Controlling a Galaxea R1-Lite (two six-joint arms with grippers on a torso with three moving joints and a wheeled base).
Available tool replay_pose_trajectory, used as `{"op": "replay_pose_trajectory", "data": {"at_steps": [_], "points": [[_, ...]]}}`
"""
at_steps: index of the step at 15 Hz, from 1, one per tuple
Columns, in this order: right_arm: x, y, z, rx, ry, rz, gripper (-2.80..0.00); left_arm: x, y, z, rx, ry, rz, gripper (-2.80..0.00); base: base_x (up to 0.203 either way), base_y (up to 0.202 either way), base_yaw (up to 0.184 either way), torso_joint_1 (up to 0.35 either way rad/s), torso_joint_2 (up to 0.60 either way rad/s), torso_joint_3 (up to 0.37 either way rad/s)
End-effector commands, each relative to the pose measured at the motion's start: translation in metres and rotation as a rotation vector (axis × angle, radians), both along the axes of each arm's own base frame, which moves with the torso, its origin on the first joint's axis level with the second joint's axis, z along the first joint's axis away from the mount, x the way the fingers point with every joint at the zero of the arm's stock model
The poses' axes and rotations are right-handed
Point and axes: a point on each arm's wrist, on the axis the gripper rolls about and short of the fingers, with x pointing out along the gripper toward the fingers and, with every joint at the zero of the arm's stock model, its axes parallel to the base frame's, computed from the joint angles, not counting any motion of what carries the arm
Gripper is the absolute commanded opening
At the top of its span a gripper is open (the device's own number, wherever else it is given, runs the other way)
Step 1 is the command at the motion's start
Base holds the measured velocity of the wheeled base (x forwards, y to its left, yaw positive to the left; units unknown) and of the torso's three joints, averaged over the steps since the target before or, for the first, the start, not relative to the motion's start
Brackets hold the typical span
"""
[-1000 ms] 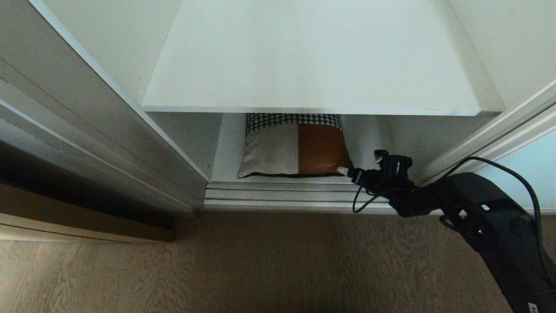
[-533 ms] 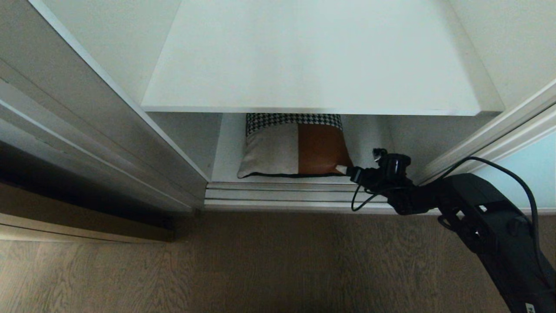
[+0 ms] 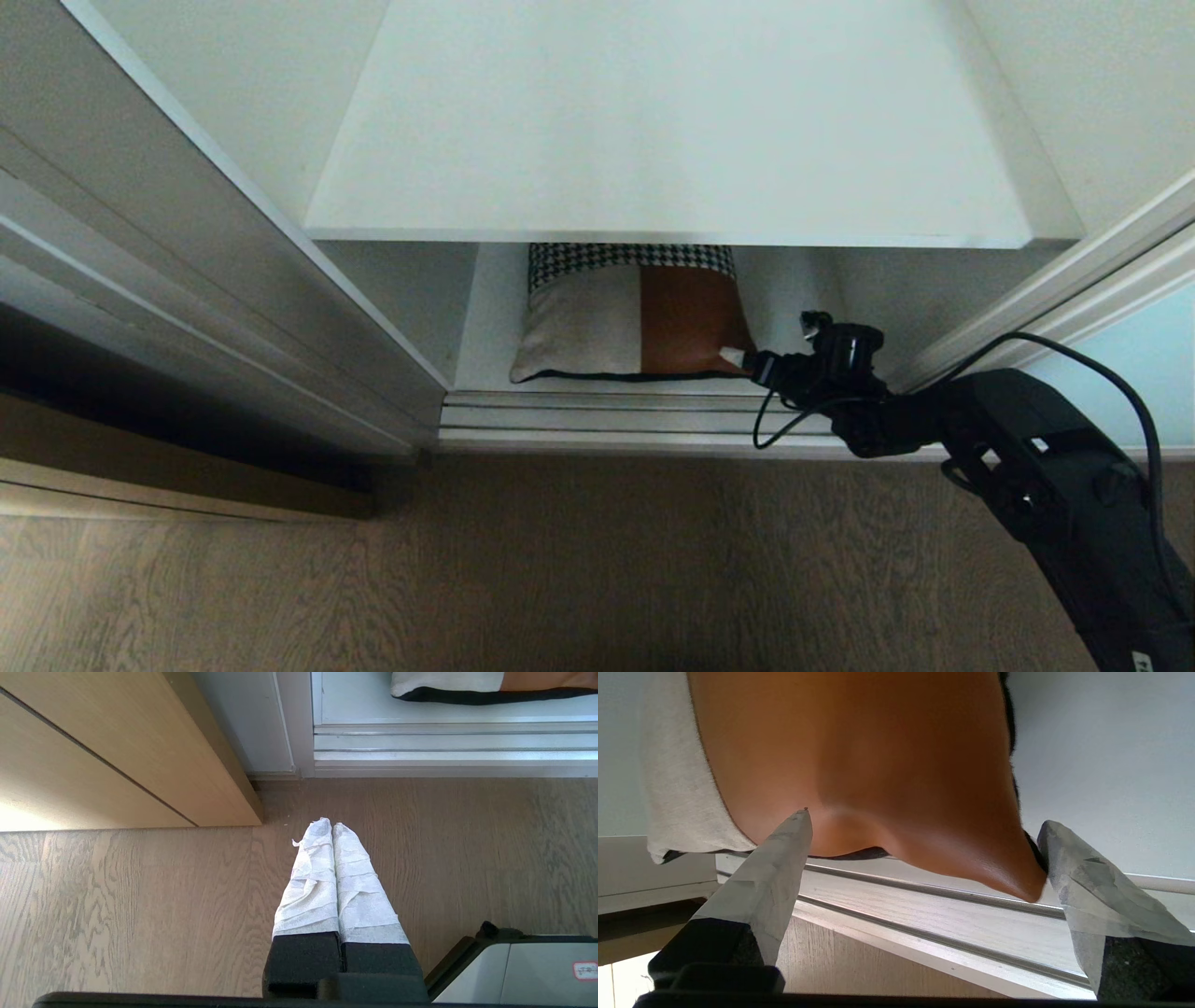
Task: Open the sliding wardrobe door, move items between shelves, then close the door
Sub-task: Place the pillow on the higher shelf
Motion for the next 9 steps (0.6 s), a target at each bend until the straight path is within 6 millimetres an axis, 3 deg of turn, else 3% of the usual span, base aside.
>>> {"op": "replay_pose_trajectory", "data": {"at_steps": [1, 9], "points": [[0.0, 0.001, 0.006, 0.006, -0.02, 0.003, 0.0, 0.0, 0.0, 0.0, 0.0, 0.003, 0.001, -2.8, 0.0, 0.0, 0.0, 0.0, 0.0, 0.0], [-0.002, 0.016, -0.01, 0.005, -0.001, 0.034, 0.0, 0.0, 0.0, 0.0, 0.0, 0.003, 0.001, -2.8, 0.0, 0.0, 0.0, 0.0, 0.0, 0.0]]}}
